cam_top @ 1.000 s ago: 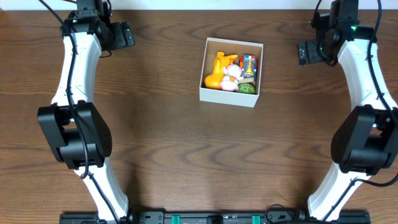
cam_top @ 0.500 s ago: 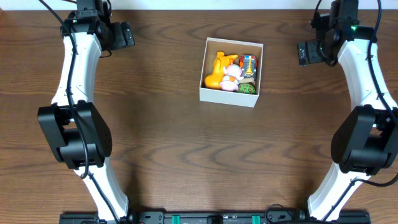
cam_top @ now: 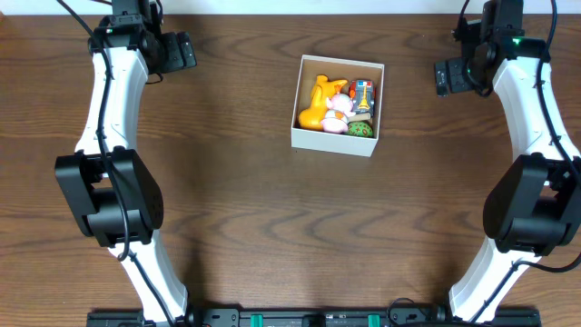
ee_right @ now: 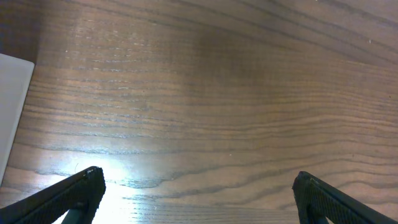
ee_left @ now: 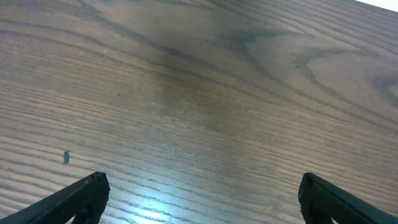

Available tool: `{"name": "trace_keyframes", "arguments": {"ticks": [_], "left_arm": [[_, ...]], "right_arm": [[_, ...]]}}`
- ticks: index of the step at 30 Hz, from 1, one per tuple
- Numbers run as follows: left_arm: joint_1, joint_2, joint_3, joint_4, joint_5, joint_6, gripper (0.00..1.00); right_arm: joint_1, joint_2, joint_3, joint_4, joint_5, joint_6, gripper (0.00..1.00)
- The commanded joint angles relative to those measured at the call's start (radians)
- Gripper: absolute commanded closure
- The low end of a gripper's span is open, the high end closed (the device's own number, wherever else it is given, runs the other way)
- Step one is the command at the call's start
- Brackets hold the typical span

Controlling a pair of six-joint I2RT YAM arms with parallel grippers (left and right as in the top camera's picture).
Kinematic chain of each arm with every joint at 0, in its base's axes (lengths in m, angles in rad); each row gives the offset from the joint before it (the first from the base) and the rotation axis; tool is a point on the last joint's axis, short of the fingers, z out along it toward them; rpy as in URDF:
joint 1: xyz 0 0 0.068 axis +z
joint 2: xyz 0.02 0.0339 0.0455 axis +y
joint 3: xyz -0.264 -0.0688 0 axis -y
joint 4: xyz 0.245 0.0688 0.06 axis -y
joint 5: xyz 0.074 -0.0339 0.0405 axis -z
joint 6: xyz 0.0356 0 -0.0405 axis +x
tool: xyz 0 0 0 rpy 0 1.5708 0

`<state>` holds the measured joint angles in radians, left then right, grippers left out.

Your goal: Pack container

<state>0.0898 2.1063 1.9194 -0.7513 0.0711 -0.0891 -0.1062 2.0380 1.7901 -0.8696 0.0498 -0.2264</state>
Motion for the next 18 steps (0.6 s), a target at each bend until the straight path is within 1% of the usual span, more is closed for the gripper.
{"name": "trace_keyframes", "arguments": {"ticks": [1, 18], "left_arm": [[0.003, -0.019, 0.022, 0.001, -0.009, -0.001, 0.02], [0.003, -0.019, 0.022, 0.001, -0.009, -0.001, 0.02]], "right_arm": [[-0.005, 0.009, 0.001, 0.002, 0.006, 0.012, 0.01], [-0.005, 0.009, 0.001, 0.002, 0.006, 0.012, 0.01]]}}
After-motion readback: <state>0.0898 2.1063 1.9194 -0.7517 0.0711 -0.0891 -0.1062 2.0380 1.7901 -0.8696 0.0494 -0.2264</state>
